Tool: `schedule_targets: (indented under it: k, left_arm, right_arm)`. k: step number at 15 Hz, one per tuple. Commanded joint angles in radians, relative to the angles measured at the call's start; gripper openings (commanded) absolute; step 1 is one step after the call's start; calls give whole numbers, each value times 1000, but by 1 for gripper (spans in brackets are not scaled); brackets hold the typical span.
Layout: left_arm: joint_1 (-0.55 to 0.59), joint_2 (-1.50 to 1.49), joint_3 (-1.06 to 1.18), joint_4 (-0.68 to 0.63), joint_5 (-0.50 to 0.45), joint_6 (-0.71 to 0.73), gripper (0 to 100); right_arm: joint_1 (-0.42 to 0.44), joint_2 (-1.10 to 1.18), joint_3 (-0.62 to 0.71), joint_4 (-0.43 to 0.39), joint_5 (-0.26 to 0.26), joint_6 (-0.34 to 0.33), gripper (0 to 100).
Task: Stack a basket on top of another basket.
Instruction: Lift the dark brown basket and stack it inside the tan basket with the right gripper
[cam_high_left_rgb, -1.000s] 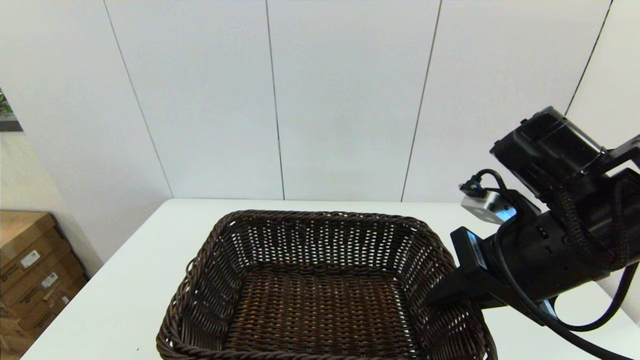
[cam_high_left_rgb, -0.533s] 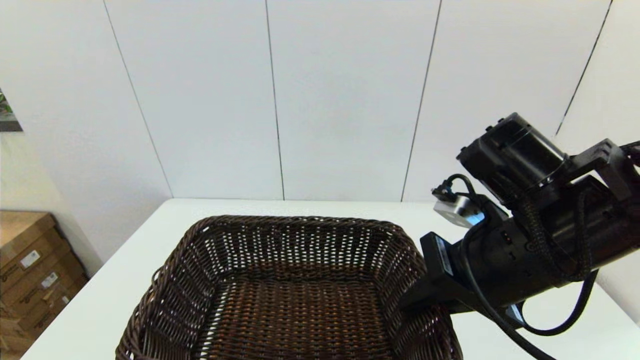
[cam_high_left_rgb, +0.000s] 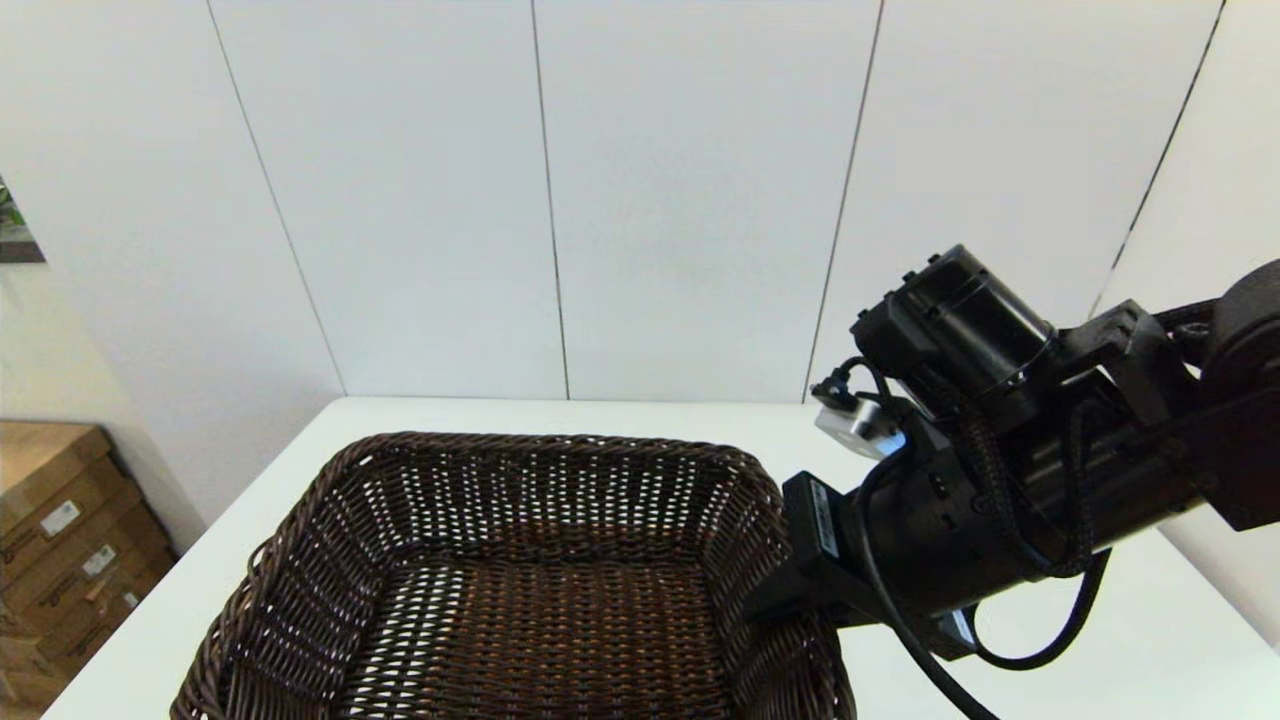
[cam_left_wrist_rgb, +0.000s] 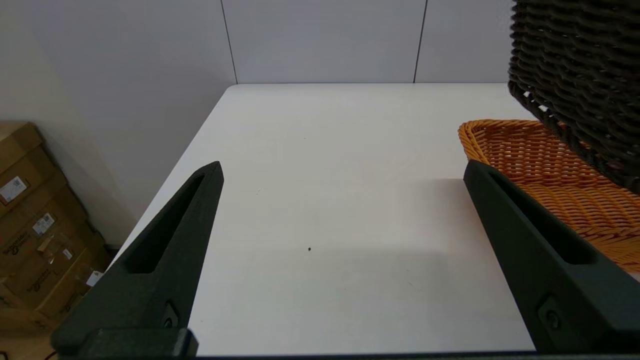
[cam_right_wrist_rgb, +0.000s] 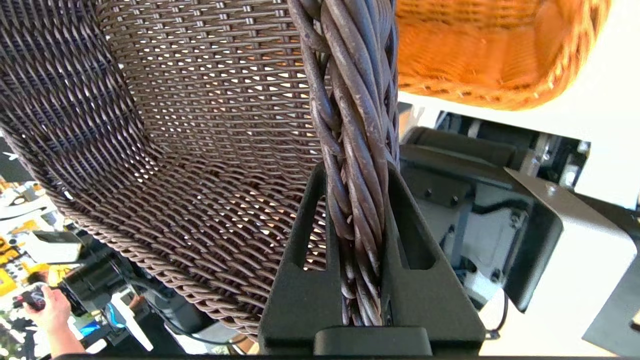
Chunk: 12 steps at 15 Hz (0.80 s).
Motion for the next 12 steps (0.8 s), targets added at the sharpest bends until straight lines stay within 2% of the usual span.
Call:
schedule_targets:
  k: [1, 8, 10, 12]
  left_arm:
    - [0, -2, 2, 0, 0, -1, 100]
    - [2, -2, 2, 0, 0, -1, 100]
    - [0, -2, 2, 0, 0, -1, 100]
    - [0, -2, 2, 0, 0, -1, 100]
  right_arm:
    - [1, 40, 1, -26, -41, 6, 0]
    - [-4, 61, 1, -45, -57, 0, 0]
    - [-4, 63, 1, -45, -81, -4, 0]
    - [-5, 64, 1, -46, -84, -8, 0]
